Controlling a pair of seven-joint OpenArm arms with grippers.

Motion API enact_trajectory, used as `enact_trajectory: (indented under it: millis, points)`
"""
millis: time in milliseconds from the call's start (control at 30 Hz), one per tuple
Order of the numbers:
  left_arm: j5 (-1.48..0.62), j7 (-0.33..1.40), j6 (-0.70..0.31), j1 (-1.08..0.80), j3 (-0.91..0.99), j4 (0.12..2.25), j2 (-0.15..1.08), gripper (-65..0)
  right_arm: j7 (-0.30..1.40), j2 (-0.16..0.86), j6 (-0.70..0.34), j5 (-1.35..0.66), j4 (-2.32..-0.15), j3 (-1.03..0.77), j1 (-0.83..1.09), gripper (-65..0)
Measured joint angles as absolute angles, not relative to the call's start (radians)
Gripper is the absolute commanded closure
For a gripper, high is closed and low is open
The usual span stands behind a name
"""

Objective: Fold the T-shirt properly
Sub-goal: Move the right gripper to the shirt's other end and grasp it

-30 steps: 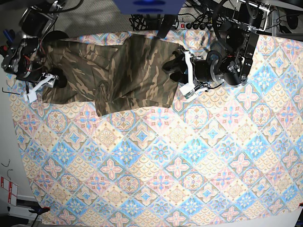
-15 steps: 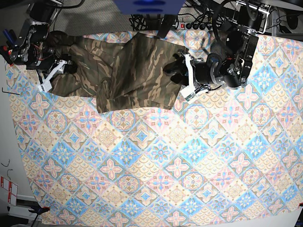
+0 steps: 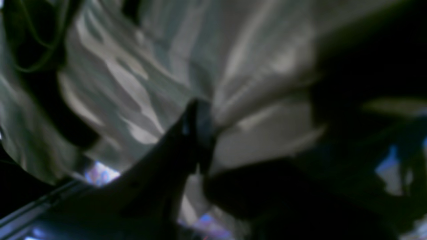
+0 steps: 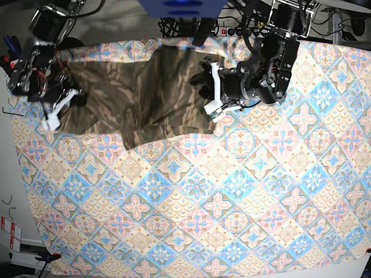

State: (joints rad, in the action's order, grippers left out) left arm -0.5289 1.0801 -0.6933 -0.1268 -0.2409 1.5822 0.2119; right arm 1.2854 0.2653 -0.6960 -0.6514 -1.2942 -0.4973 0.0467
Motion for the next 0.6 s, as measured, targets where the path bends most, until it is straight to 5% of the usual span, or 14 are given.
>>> enact_trajectory:
  millis: [267, 600]
  points:
    - [-0.456, 1.077, -0.695, -0.040, -0.310, 1.474, 0.078, -25.3, 1.288, 0.360, -0.695, -0.628, -1.012, -0.524, -0.130, -1.6]
    - [-0.467, 1.079, -0.696, 0.019, -0.310, 1.361, 0.084, -25.2, 1.285, 0.438, -0.695, -0.635, -1.012, -0.476, -0.176, -1.7]
